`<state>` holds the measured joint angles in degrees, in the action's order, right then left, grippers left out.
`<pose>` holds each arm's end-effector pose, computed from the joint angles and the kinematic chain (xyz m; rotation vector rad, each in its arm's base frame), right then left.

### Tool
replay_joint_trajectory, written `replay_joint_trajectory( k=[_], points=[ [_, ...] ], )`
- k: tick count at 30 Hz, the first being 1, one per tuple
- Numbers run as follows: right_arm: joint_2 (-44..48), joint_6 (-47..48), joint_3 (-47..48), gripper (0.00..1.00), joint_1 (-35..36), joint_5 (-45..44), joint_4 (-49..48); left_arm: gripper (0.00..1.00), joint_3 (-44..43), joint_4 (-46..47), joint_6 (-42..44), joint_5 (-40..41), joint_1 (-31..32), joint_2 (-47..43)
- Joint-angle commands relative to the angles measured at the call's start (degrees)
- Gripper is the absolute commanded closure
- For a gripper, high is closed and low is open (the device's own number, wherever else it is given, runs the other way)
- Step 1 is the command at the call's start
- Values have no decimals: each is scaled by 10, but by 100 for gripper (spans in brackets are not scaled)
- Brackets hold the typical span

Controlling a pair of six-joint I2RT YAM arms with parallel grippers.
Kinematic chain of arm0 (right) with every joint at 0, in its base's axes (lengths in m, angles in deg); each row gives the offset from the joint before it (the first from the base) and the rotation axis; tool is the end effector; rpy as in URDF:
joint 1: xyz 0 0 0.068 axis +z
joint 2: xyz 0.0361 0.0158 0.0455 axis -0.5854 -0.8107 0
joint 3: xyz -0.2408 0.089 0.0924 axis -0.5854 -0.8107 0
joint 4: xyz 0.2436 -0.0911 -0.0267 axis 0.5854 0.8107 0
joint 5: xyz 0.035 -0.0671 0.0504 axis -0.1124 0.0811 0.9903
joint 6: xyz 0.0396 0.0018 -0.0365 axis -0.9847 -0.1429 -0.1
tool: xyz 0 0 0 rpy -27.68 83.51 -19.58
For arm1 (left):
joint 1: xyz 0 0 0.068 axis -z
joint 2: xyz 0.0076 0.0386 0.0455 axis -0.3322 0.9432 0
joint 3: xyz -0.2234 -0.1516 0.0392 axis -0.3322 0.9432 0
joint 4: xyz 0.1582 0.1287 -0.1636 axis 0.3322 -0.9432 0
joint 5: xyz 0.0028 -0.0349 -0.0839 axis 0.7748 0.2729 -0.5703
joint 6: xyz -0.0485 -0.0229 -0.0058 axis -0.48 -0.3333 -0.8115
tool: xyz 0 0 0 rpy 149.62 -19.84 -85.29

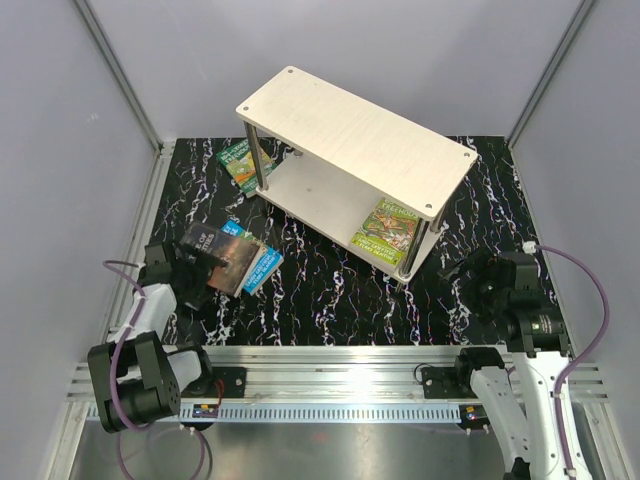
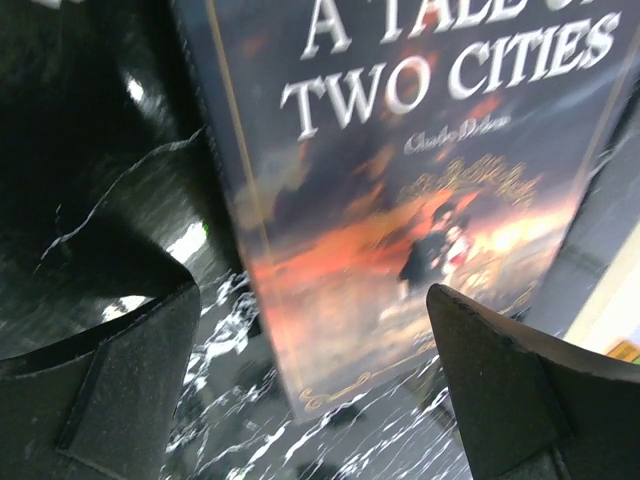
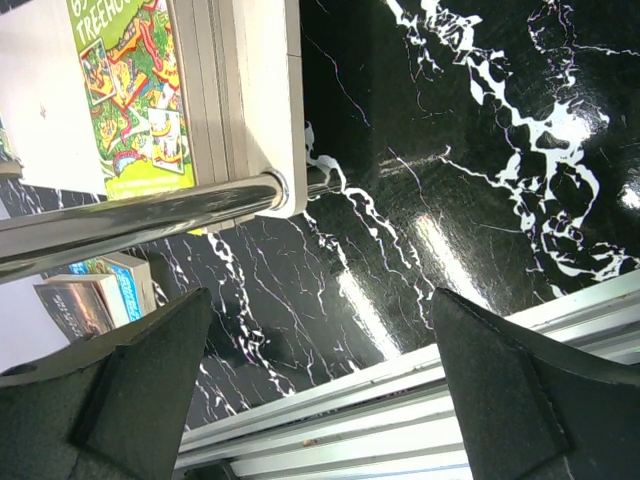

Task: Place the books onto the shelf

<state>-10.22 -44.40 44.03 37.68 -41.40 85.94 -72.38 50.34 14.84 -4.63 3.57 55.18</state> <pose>0.0948 0.0045 0.2894 0.8959 2.2150 0.4626 0.1885 0.0449 0.1593 -1.3906 2.2225 -0.5361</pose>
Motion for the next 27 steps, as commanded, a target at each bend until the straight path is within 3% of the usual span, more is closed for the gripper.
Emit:
replay_joint_trajectory(
  k=[1, 6, 14, 18, 19, 23, 26, 27],
  points=[
    [-11, 19, 22, 2, 8, -12, -15, 1, 23, 79, -32, 38, -1, 7],
    [-24, 20, 21, 2, 10, -9, -18, 1, 66, 167, -67, 29, 3, 50],
    [-38, 23, 23, 2, 10, -14, -16, 5, 78, 216, -64, 30, 8, 110],
    [-38, 21, 22, 2, 10, -18, -14, 32, 78, 251, -54, 14, 8, 116],
    [-39, 19, 23, 2, 11, -19, -14, 47, 76, 253, -51, 8, 7, 118],
    [-37, 9, 19, 2, 10, -21, -14, 73, 47, 242, -21, -4, 7, 120],
    [-36, 1, 15, 2, 10, -22, -17, 93, 11, 180, 6, 0, 7, 90],
    [-35, -2, 14, 2, 11, -22, -18, 96, -3, 164, 15, 4, 8, 70]
  ],
)
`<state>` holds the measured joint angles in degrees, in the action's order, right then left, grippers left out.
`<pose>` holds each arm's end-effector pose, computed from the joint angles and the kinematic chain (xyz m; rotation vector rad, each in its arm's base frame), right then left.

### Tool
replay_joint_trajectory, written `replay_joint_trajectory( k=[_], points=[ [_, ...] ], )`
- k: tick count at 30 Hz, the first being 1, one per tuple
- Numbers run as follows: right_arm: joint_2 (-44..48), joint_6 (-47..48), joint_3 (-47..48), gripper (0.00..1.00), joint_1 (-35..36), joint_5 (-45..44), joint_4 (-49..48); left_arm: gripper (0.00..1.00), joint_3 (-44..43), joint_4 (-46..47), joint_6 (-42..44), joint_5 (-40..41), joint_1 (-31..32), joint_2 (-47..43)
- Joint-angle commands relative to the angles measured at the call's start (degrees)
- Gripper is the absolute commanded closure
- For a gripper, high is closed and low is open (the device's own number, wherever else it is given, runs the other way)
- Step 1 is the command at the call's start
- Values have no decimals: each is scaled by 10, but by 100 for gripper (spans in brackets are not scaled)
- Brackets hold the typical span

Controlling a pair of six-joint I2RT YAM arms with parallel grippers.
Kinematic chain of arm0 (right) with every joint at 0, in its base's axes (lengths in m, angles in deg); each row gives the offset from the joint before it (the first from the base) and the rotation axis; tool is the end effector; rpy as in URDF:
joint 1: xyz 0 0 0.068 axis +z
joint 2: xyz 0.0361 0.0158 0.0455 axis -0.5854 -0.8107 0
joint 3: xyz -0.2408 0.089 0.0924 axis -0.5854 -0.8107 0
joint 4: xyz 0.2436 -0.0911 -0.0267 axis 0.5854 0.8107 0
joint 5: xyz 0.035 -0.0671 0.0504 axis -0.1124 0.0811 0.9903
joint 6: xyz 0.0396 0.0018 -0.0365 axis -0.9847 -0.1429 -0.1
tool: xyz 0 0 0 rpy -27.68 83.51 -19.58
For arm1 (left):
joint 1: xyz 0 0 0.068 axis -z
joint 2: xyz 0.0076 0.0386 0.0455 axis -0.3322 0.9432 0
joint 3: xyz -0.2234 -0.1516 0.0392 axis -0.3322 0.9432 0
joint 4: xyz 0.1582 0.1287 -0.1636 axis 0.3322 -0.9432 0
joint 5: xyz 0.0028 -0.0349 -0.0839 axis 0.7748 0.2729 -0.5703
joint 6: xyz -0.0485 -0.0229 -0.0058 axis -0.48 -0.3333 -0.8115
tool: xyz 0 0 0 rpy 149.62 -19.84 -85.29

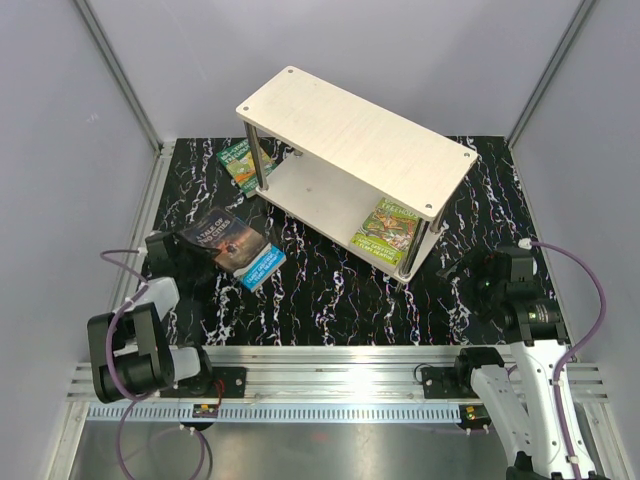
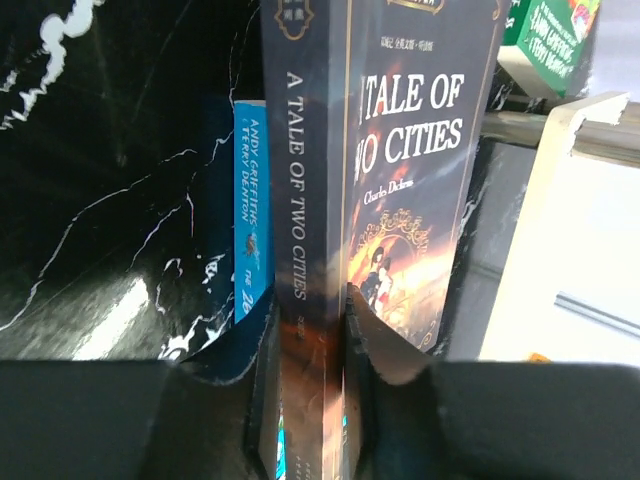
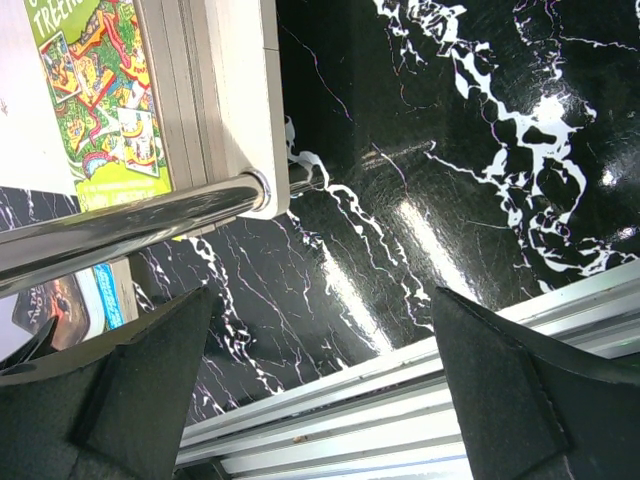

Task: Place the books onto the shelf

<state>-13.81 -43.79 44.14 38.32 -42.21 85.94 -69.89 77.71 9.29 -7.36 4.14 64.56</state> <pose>0.1056 0.0055 0.2850 0.9004 2.2746 0.4224 0.2248 0.0511 0.1490 -1.2844 1.9886 -0.6986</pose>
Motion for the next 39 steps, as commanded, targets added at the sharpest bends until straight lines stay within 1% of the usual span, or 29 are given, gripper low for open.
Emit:
replay_joint_trajectory(
  k=[1, 5, 7, 8, 9, 11, 12, 14, 15, 16, 17, 18, 19, 20, 21, 22, 23, 24, 26, 27, 30, 34, 35, 36, 37, 38, 39],
  points=[
    [3, -11, 11, 2, 3, -13, -18, 100, -43, -130, 82, 36, 2, -37],
    [12, -29, 5, 2, 3, -13, -24, 100, -130, -237, 145, 48, 2, -67],
    [16, -35, 0, 2, 2, -13, -27, 100, -165, -241, 158, 19, 2, -78],
    [18, -42, -4, 2, 3, -13, -28, 100, -169, -205, 158, -9, 2, -79],
    [20, -45, -6, 2, 3, -13, -28, 100, -171, -177, 152, -85, 4, -76],
    [25, -54, -9, 2, 3, -12, -28, 100, -186, -123, 133, -140, 14, -61],
    [26, -55, -13, 2, 3, -9, -28, 100, -197, -114, 132, -170, 37, -55],
    [30, -58, -14, 2, 4, -6, -28, 100, -233, -92, 137, -194, 66, -32],
    [31, -58, -14, 2, 4, -5, -27, 100, -243, -74, 137, -234, 98, -21],
    [32, -57, -15, 2, 3, -5, -26, 100, -266, -60, 135, -248, 116, -11],
    [33, -56, -15, 2, 3, -4, -26, 100, -274, -33, 129, -263, 151, 11],
    [34, -56, -15, 2, 3, -3, -25, 100, -279, -5, 116, -300, 172, 20],
    [37, -53, -14, 2, 2, -3, -23, 100, -284, 24, 100, -314, 190, 30],
    [37, -51, -13, 2, 3, -3, -21, 100, -285, 112, 54, -332, 223, 41],
    [39, -49, -12, 2, 3, -3, -20, 100, -283, 167, 23, -356, 236, 56],
    [43, -45, -10, 2, 3, -4, -17, 100, -285, 209, -23, -358, 249, 66],
    [45, -42, -7, 2, 3, -5, -14, 100, -290, 266, -40, -360, 262, 75],
    [47, -41, -6, 2, 3, -7, -12, 100, -308, 289, -55, -370, 283, 101],
    [52, -35, -2, 1, 3, -10, -7, 100, -330, 326, -83, -380, 310, 124],
    [54, -34, -1, 1, 3, -12, -4, 100, -352, 329, -87, -387, 318, 136],
    [58, -21, 6, 1, 3, -13, 2, 100, -381, 358, -110, -402, 342, 177],
    [63, -6, 15, 0, 3, -34, 10, 100, -420, 511, -223, -422, 353, 236],
    [64, -4, 18, 0, 2, -35, 12, 100, -434, 585, -284, -427, 357, 266],
    [63, -1, 20, 0, 3, -39, 12, 100, -447, 623, -317, -437, 359, 288],
    [64, 1, 20, 0, 3, -40, 13, 100, -460, 660, -380, -442, 363, 309],
    [63, 1, 20, 0, 3, -42, 13, 100, -492, 722, -410, -445, 368, 355],
    [64, 2, 20, 0, 2, -41, 13, 100, -506, 749, -438, -451, 371, 376]
  ],
)
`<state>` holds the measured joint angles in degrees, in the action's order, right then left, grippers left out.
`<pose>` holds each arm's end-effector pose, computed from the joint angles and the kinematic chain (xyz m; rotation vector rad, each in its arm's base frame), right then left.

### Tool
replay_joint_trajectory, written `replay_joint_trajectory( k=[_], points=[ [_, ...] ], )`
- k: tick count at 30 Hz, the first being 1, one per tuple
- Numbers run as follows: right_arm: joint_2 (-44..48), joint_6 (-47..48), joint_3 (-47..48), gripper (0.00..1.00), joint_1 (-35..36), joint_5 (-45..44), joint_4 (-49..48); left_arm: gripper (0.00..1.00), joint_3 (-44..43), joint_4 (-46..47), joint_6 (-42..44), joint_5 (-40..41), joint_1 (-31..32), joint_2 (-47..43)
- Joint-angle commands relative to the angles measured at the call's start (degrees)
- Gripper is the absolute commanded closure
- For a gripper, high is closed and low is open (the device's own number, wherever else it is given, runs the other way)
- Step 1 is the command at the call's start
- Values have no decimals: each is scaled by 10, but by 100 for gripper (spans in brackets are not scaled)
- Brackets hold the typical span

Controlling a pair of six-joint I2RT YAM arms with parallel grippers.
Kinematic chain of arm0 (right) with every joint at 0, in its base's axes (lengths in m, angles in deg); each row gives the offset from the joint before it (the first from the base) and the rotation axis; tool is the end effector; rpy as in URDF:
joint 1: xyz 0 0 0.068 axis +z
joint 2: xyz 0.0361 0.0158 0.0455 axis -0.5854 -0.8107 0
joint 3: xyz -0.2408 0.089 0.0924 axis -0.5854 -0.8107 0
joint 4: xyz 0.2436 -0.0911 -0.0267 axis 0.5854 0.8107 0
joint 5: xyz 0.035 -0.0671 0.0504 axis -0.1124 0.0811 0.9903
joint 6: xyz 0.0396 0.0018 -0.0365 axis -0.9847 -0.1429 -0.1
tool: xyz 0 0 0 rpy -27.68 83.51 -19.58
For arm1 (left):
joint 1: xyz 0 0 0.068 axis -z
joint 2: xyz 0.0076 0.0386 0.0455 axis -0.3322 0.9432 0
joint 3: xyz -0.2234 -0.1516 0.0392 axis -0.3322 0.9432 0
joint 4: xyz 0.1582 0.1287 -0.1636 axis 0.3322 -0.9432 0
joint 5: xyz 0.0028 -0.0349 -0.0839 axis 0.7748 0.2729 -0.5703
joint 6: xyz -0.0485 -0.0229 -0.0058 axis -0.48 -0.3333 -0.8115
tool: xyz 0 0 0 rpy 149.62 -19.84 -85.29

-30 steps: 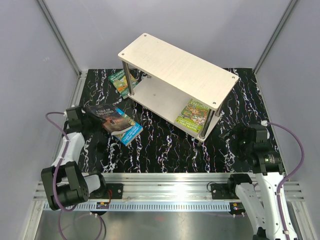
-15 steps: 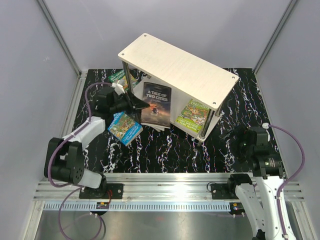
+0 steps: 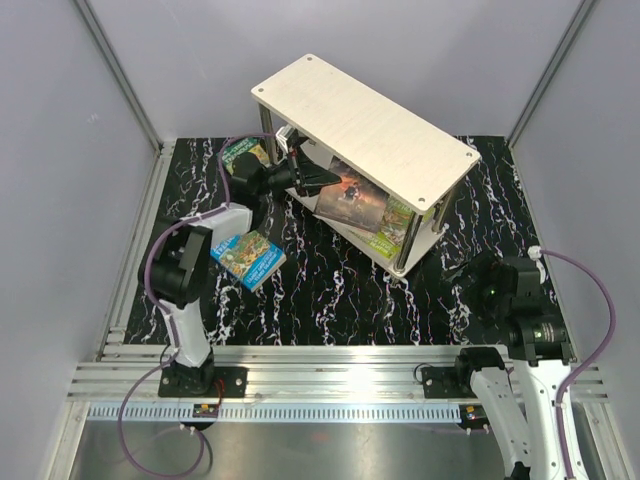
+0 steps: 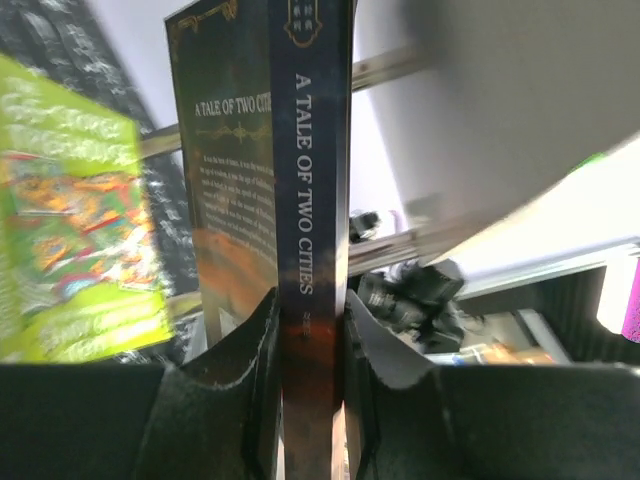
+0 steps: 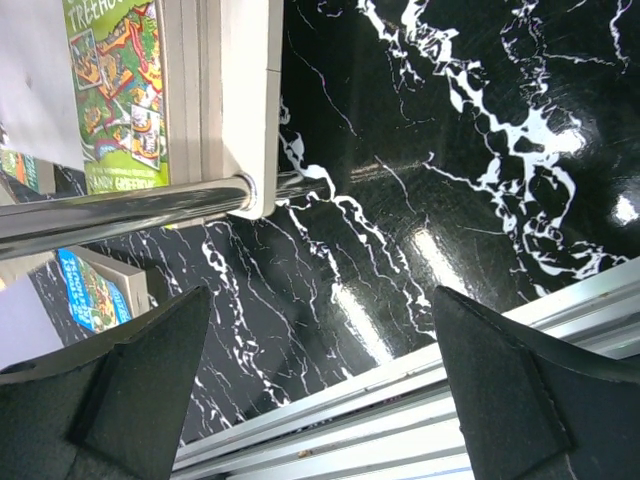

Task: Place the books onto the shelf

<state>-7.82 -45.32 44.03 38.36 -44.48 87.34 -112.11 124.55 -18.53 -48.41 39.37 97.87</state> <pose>0.0856 0.0033 0.2904 0.9157 2.1787 0.4228 0.3765 -0.1686 0.2780 0.0704 1.8584 -2.0573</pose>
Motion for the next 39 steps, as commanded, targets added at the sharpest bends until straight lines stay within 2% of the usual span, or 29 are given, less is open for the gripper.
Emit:
replay_joint_trajectory(
  k=[1, 3, 6, 9, 10, 12, 13, 15, 16, 18, 19, 20, 24, 27, 32, 35, 36, 39],
  points=[
    [0, 19, 22, 0, 2, -18, -3, 100, -99, 306, -200, -41, 22, 62],
    [-2, 20, 24, 0, 3, -20, -5, 100, -124, 332, -216, -44, 28, 110],
    [-9, 27, 29, 0, 3, -23, -6, 100, -138, 302, -198, -67, 39, 146],
    [-10, 34, 35, 0, 3, -31, -4, 100, -143, 212, -125, -97, 56, 155],
    [-11, 36, 35, 0, 3, -35, -3, 100, -142, 178, -71, -103, 59, 156],
    [-13, 38, 39, 0, 3, -39, 0, 100, -155, 56, -4, -111, 66, 154],
    [-16, 40, 39, 0, 2, -40, 0, 100, -166, -68, 85, -111, 68, 151],
    [-18, 40, 42, 0, 3, -42, 1, 100, -206, -234, 201, -98, 74, 153],
    [-21, 41, 43, 0, 3, -43, 2, 100, -266, -424, 335, -87, 76, 164],
    [-24, 42, 44, 0, 4, -43, 2, 100, -356, -598, 452, -44, 88, 191],
    [-26, 42, 45, 0, 3, -44, 3, 100, -432, -695, 508, -34, 94, 206],
    [-28, 42, 45, 0, 3, -45, 3, 100, -463, -731, 527, -24, 96, 234],
    [-31, 40, 45, 0, 3, -49, 2, 99, -527, -779, 546, 40, 96, 261],
    [-32, 38, 46, 0, 2, -52, 3, 100, -538, -794, 558, 53, 96, 271],
    [-33, 30, 41, 0, 3, -57, 2, 99, -550, -872, 624, 83, 97, 282],
    [-37, 24, 37, 0, 3, -55, -2, 90, -551, -897, 655, 106, 97, 282],
    [-39, 22, 34, 0, 4, -52, -4, 79, -551, -898, 658, 113, 97, 282],
    [-45, 14, 30, 0, 3, -48, -9, 66, -549, -894, 657, 116, 99, 282]
  ],
)
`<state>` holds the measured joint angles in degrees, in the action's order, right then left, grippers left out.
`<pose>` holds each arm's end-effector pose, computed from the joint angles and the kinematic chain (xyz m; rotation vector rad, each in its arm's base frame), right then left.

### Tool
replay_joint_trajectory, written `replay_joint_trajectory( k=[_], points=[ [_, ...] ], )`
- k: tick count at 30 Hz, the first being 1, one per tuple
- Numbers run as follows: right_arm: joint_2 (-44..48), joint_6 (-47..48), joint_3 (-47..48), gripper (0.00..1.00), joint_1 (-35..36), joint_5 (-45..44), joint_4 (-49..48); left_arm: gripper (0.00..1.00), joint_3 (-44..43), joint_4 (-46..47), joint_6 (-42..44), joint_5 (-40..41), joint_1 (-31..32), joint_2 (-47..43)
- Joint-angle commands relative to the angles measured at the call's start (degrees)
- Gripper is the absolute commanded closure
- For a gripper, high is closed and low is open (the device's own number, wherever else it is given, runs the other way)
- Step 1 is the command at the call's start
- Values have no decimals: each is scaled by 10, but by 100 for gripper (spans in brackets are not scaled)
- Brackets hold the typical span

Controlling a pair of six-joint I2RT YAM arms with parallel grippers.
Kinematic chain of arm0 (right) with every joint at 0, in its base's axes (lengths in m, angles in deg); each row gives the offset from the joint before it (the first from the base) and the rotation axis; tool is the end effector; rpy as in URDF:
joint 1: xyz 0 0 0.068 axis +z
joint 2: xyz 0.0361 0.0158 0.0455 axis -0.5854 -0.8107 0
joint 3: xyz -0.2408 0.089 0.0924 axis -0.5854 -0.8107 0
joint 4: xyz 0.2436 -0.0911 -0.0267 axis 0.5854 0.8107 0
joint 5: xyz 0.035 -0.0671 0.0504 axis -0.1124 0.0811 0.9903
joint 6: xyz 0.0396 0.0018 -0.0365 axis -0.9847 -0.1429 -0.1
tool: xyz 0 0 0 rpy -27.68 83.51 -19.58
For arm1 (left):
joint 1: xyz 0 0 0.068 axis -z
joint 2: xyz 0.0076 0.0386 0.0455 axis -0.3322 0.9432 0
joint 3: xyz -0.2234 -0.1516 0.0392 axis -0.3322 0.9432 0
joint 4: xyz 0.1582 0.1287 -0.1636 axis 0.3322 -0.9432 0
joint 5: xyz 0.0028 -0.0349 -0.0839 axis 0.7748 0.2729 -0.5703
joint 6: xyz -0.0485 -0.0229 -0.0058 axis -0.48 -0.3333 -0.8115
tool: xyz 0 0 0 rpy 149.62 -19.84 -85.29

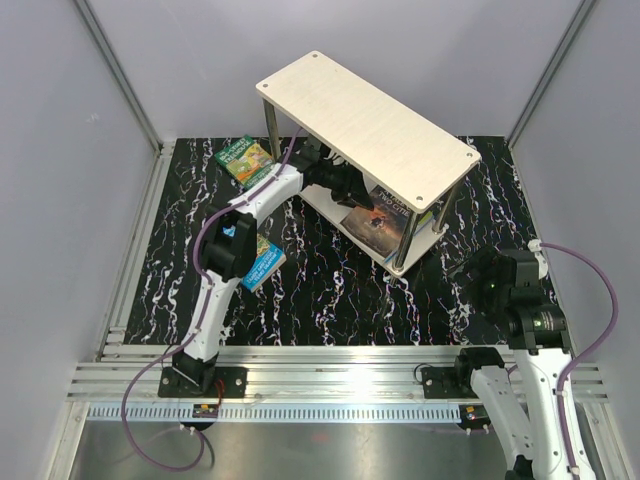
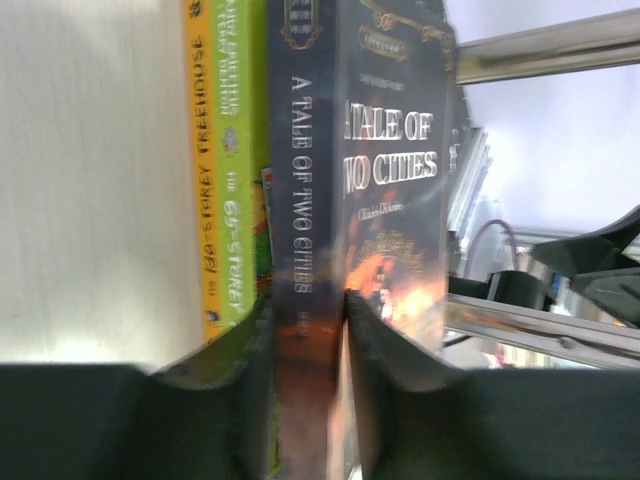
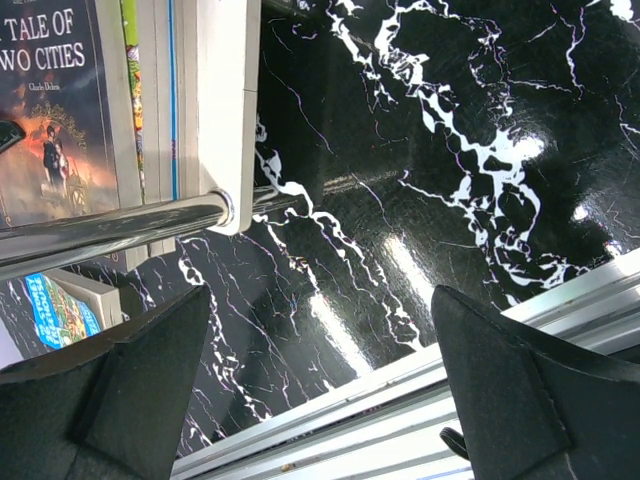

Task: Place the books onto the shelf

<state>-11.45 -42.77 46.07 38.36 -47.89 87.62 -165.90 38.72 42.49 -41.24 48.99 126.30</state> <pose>0.0950 0.0016 0.2963 0.8992 2.2010 0.3211 0.4432 -0.2829 0.2268 0.5663 2.4356 -1.4710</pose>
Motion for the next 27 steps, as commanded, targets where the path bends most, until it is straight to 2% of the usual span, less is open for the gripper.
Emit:
replay_joint_trajectory(
  k=[1, 10, 12, 13, 14, 19, 22, 27],
  points=[
    [-10, -13, 6, 0, 3, -14, -14, 65, -10, -28, 41, 44, 5, -3],
    [-24, -21, -1, 0, 4, -7, -29, 55, 6, 39, -24, 26, 17, 0],
    [-26, -21, -1, 0, 2, -6, -30, 43, 17, 53, -39, 20, 17, -7],
    [-26, -20, -3, 0, 2, -7, -32, 30, 20, 67, -54, 19, 16, -11],
    [-26, -21, -4, 0, 3, -6, -33, 1, 28, 79, -60, 17, 15, -19],
    [-24, -22, -8, 0, 2, -5, -37, 1, 111, 197, -135, 3, -3, -92],
    [-23, -23, -12, 0, 2, -6, -41, 1, 141, 196, -138, 6, -20, -121],
    [-16, -21, -18, 0, 2, -7, -48, 1, 221, 146, -101, 86, -50, -212]
  ],
)
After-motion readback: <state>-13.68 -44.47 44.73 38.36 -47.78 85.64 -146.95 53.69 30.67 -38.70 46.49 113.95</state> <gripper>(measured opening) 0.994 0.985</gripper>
